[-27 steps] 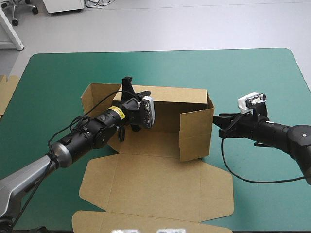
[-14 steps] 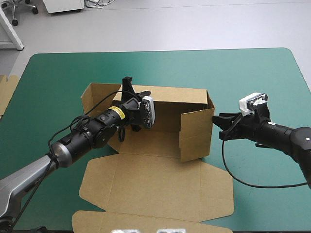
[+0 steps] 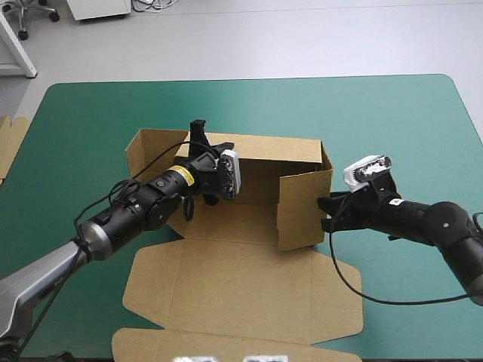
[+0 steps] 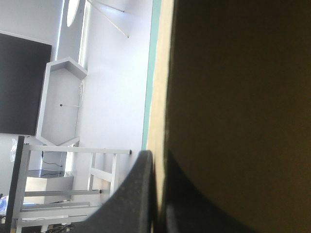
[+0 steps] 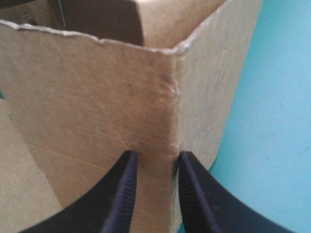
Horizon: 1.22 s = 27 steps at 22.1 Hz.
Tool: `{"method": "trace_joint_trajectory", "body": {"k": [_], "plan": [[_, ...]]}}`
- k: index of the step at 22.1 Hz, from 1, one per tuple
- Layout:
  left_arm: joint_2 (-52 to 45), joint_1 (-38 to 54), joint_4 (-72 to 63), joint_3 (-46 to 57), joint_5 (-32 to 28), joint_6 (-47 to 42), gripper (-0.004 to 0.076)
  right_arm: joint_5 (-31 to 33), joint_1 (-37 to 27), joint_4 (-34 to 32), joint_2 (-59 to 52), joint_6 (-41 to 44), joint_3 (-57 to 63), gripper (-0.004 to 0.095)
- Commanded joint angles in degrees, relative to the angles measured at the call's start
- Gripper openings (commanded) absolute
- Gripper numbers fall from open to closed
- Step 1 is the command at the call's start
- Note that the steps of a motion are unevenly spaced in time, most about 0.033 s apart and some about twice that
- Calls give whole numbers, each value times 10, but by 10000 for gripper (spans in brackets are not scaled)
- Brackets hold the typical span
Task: Fold the box
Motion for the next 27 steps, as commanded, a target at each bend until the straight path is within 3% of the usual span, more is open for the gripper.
{"method": "trace_joint_trajectory", "body": {"k": [1, 5, 9, 11, 12, 15, 18, 23, 27], "plan": [[-20, -3, -16, -13, -8, -14, -11, -31, 9, -52, -41, 84, -15, 284], [-20, -3, -16, -13, -8, -16, -11, -16, 9, -91, -63, 120, -24, 283], [-20, -3, -16, -13, -7, -16, -11, -8, 9, -176, -82, 186, -41, 283], [-20, -3, -16, -13, -7, -16, -11, 17, 8, -261, -82, 267, -73, 283], [-20, -3, -16, -13, -7, -16, -11, 58, 8, -324, -75, 323, -102, 283], [-20, -3, -16, -13, -6, -16, -11, 81, 7, -385, -72, 384, -145, 283], [-20, -3, -16, -13, -5, -16, -11, 100, 7, -466, -56, 502, -232, 283], [-20, -3, -16, -13, -5, -17, -11, 252, 7, -512, 90, 492, -432, 283], [-20, -3, -16, -13, -5, -17, -11, 289, 7, -515, 228, 491, -573, 283]]}}
